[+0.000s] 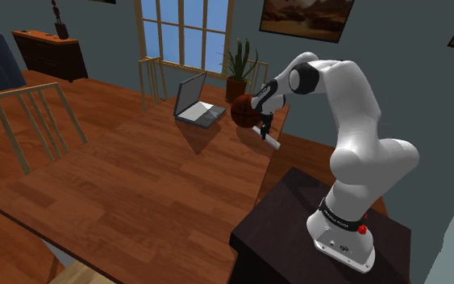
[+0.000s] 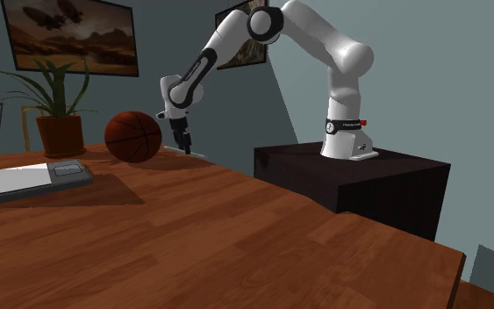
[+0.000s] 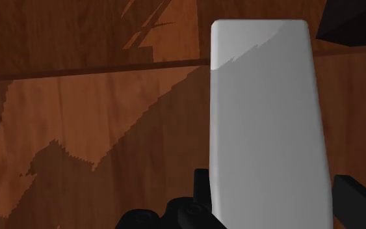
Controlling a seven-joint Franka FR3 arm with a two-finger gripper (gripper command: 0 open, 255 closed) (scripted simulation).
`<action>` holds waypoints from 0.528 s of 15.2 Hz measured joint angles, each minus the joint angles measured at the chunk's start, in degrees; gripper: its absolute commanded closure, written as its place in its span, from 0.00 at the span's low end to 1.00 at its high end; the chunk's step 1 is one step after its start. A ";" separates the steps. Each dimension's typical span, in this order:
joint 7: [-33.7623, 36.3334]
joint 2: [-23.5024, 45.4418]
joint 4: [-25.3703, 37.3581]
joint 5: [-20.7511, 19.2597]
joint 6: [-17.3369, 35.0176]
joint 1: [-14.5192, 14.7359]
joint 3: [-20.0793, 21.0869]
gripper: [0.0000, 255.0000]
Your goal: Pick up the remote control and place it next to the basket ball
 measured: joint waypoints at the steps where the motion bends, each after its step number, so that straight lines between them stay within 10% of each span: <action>1: 0.13 0.56 -0.04 0.03 0.62 0.05 0.06 1.00; 8: 0.09 3.03 1.57 0.22 1.42 -0.30 0.31 1.00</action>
